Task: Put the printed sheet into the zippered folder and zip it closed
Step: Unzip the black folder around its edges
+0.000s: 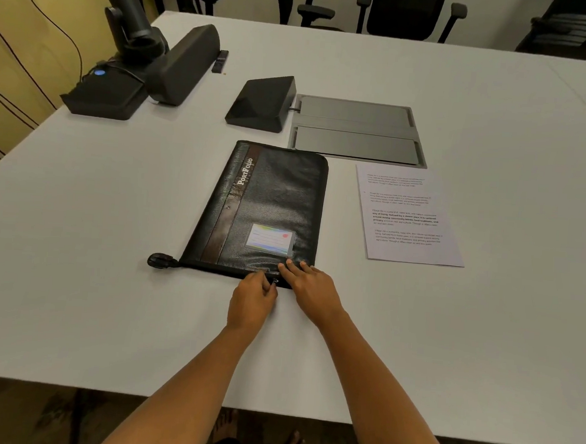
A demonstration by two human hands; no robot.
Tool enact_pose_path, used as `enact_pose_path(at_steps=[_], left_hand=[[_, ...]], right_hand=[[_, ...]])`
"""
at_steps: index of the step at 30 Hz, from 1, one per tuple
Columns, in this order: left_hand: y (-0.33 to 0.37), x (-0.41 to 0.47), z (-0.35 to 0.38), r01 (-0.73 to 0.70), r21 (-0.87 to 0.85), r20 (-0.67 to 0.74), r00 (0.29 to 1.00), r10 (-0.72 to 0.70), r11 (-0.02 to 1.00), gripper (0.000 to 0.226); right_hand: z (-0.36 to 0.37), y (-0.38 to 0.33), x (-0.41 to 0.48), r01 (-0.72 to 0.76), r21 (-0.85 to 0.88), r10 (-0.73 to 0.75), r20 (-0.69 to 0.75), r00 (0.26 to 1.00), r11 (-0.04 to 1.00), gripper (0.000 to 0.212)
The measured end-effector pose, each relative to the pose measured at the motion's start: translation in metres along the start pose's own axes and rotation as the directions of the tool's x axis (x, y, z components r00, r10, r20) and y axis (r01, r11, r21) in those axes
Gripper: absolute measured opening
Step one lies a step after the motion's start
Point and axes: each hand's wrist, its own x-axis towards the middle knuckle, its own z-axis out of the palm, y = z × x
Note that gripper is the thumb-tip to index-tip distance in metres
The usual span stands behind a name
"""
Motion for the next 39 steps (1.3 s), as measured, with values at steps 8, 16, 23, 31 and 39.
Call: enact_pose_path(at_steps=[8,16,23,31,39], left_hand=[[-0.013,0.002,-0.012,-0.009,-0.003,-0.027,1.0,0.009,1.0,0.029],[-0.008,0.014,-0.019,-0.187,0.122,0.11,0.979,0.174,0.975,0.018],[-0.001,0.024,-0.023,-0.362,0.231,0.192,0.927,0.322,0.903,0.018],[0.017,0.046,-0.034,-0.607,0.297,0.506,0.755,0.417,0.738,0.025],[0.056,0.078,-0.021,-0.869,0.217,0.726,0.448,0.522,0.444,0.035]], right_hand=[[0.0,-0.012,0.007,-0.032,0.053,0.038,-0.115,0.993,0.998,0.035],[0.014,-0.035,-0.008,-0.401,0.54,0.519,-0.079,0.851,0.74,0.036],[0.017,-0.074,-0.011,-0.467,0.842,0.718,0.148,0.681,0.27,0.018],[0.026,-0.071,-0.006,-0.525,0.836,0.823,0.181,0.538,0.159,0.005],[0.03,-0.069,-0.002,-0.546,0.813,0.855,0.125,0.503,0.202,0.018]])
